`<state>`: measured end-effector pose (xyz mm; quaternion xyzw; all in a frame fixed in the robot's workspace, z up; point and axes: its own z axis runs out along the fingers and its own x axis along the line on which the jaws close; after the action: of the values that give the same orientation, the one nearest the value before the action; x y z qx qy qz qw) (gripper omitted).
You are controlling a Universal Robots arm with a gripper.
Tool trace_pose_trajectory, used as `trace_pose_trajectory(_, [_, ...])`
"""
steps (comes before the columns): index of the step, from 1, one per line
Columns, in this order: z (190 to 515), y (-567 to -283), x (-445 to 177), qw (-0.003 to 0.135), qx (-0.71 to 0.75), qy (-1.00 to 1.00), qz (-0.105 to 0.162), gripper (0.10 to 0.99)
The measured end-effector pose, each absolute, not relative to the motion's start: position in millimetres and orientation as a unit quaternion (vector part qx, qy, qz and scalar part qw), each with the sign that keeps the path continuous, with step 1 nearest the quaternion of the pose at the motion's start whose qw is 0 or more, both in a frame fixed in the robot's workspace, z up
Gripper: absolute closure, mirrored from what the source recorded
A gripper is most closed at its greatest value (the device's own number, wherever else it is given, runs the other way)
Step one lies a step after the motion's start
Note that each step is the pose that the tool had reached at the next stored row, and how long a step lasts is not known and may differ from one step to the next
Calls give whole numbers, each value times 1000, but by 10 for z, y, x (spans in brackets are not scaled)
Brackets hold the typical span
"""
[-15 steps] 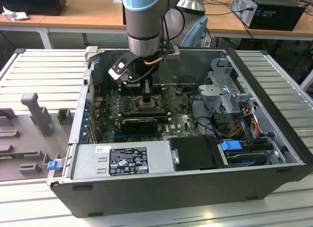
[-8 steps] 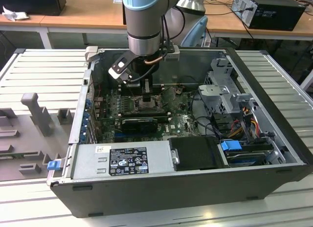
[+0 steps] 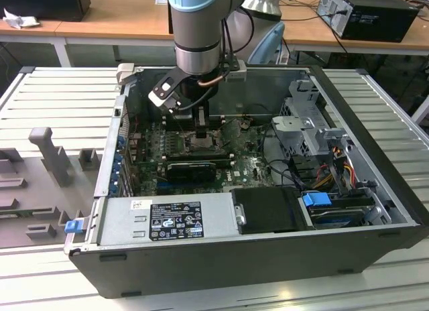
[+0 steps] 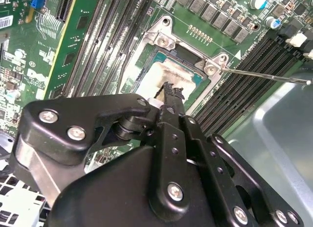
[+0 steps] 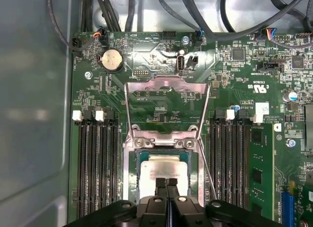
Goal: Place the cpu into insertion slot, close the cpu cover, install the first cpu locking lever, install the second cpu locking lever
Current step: 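Close the cpu cover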
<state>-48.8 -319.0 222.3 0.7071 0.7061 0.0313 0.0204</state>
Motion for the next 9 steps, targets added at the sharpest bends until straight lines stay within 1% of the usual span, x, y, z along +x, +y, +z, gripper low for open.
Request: trace_pose_trajectory(9, [2255, -3190, -264, 19, 707, 706, 29, 980])
